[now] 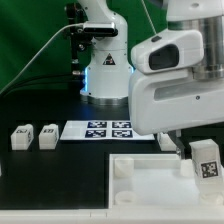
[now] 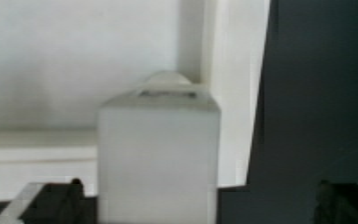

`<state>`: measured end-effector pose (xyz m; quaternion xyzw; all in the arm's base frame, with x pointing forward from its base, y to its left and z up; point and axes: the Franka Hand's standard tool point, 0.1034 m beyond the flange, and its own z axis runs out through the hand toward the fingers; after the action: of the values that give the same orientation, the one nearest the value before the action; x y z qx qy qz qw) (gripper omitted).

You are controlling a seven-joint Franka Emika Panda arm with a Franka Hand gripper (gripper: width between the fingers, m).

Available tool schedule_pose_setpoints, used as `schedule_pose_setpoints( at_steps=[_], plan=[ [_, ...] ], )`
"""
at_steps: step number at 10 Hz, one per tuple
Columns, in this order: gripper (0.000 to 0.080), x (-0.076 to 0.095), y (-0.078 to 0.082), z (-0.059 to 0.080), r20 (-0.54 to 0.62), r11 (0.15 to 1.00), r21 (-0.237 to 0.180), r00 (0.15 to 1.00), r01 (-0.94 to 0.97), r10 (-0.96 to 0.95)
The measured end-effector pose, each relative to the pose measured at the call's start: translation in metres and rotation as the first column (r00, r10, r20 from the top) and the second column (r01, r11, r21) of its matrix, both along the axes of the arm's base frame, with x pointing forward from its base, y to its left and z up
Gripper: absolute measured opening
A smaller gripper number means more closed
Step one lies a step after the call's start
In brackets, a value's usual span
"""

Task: Assemble one leg

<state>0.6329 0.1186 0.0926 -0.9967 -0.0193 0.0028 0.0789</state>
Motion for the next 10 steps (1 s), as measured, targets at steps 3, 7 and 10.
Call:
schedule_pose_setpoints(
  at_steps=[3, 7, 10],
  plan=[
    [0.0648, -0.0073, -0.0012, -0.0100, -0.026, 1.000, -0.002, 1.000, 0.005, -0.005],
    [0.0384, -0.0089, -0.0012, -0.0107, -0.034, 1.000, -0.002, 0.999, 0.012, -0.012],
    [0.0295, -0.0086, -0.0037, -0.0111, -0.042, 0.998, -0.007, 0.997, 0.062, -0.062]
  ],
)
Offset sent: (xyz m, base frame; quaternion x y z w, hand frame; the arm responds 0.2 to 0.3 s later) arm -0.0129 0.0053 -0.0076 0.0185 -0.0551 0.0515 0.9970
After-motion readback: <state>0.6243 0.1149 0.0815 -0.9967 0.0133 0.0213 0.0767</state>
